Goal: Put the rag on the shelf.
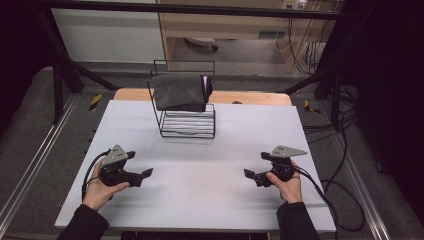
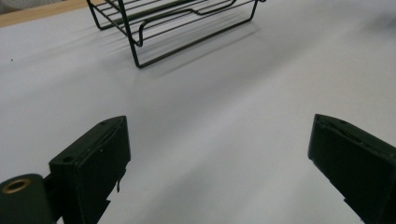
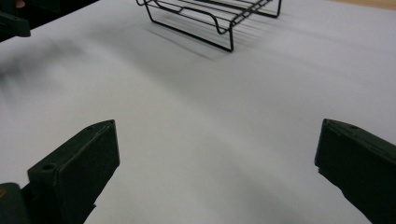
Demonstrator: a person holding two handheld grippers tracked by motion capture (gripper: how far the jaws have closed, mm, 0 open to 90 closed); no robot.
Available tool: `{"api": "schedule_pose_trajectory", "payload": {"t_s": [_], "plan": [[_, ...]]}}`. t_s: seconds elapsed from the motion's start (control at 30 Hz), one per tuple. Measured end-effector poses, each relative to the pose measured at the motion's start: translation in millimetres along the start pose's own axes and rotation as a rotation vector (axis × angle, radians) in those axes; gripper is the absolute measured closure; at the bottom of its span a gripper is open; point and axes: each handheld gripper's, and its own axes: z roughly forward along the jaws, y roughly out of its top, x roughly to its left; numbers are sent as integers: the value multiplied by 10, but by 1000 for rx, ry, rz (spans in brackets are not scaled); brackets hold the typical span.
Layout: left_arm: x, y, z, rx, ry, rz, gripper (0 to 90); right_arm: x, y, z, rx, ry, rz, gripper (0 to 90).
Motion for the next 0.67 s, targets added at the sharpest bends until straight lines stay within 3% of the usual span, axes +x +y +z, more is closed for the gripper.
{"api": "schedule_pose_trajectory", "payload": {"t_s": [0.3,0.43,0.67], "plan": [[51,-222,-31,36,8,-9,62,-132,-329,-146,27,-10,33,8],[55,-264,-33,49,7,-6,61,-152,-396,-185,38,-18,48,9],[67,-300,-52,54,9,-13,62,-142,-435,-174,65,-25,34,9]]}}
